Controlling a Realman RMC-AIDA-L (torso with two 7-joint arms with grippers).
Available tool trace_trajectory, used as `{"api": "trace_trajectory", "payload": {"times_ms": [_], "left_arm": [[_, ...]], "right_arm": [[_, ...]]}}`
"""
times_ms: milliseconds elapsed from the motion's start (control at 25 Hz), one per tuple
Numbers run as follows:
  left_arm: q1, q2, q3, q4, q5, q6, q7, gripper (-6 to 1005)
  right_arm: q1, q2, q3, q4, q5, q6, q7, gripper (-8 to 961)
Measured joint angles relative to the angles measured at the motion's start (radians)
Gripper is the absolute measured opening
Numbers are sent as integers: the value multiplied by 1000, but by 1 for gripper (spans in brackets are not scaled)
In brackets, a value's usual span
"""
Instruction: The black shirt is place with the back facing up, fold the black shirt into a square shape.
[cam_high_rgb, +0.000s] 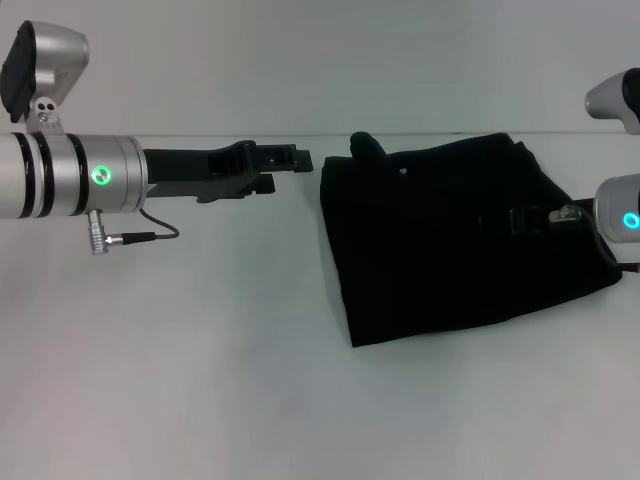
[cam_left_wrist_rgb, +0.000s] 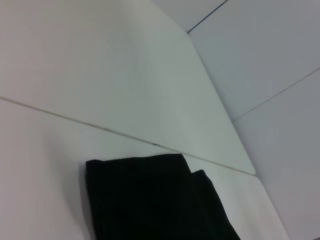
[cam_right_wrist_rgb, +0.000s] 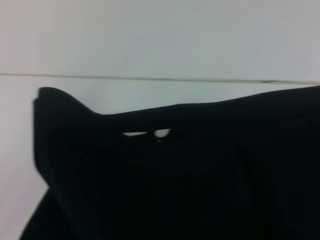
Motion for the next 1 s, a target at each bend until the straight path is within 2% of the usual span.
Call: {"api": "trace_trajectory", "payload": {"times_ms": [360, 720, 1000], "left_arm": [[0, 0, 0, -1, -4, -3, 2, 751], [1, 1, 0, -1, -5, -17, -1, 752], [-4, 4, 0, -1, -6, -25, -3, 753]], "right_arm": [[13, 8, 5, -44, 3, -76, 1, 712], [3, 3, 0, -34, -6, -31, 11, 711], [0, 10, -13, -19, -4, -30, 8, 711]]}}
